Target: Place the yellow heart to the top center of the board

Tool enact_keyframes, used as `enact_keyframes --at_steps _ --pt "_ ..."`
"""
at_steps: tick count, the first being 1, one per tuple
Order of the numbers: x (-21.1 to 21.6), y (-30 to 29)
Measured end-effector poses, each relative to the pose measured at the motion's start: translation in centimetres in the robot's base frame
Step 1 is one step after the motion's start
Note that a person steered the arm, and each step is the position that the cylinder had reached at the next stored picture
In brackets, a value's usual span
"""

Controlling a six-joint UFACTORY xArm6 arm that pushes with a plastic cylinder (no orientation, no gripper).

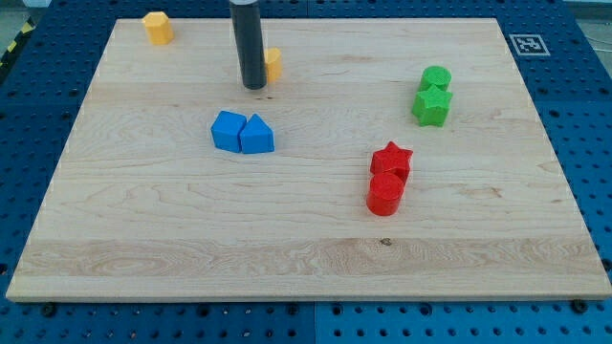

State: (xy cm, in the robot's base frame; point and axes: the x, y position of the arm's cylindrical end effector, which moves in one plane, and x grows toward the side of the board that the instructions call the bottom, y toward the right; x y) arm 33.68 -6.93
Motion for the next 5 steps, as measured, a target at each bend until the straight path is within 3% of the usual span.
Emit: enact_keyframes --at_steps 3,4,5 --pt "-0.6 3.5" --pt "1.4 2.8" --pt "-2.2 1.7"
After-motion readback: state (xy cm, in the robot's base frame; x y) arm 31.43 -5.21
